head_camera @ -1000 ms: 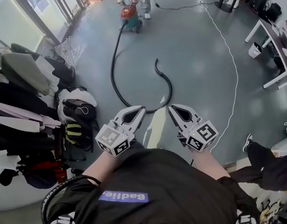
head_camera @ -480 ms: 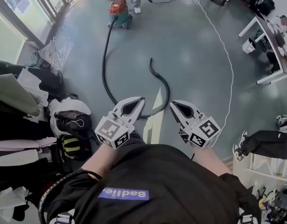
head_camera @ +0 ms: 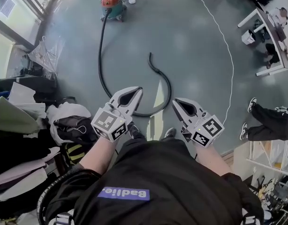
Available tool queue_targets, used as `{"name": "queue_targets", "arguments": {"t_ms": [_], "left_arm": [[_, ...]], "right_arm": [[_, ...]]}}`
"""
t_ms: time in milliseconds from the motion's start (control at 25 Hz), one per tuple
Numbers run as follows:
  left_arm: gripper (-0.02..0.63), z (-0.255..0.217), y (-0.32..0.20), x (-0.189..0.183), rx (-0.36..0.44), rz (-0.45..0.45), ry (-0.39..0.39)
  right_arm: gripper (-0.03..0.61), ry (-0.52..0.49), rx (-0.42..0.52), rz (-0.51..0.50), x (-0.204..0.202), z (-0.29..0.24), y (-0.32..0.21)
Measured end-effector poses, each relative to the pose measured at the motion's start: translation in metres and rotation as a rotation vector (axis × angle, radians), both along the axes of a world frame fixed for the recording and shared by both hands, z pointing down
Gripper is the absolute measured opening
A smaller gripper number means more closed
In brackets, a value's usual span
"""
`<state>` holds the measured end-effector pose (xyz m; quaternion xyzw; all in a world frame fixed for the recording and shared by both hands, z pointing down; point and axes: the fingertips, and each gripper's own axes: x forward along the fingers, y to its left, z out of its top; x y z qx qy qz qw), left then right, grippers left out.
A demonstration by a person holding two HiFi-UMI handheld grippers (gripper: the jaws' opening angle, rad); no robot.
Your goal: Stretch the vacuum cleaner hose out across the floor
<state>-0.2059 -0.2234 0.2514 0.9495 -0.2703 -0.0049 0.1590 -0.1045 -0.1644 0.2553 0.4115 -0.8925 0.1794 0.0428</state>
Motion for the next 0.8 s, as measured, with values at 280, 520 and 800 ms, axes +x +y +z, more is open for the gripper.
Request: {"name": "queue_targets", "arguments": {"t_ms": [280, 520, 800], "left_arm": [[0.006, 0.01, -0.04, 0.034, -0.017, -0.021, -0.049], [0.007, 0.031, -0.088, 0.104, -0.065, -0.1, -0.141], [0.008, 0.06, -0.155, 0.187, -0.13, -0.188, -0.211]], "right_arm": [[0.003, -0.024, 0.022, -0.022, 0.032, 0.005, -0.044], [0.003, -0.088, -0.002, -0.119, 0.094, 0.026, -0.095], [0.003, -0.137, -0.05, -0.2, 0.184, 0.06, -0.15]]}}
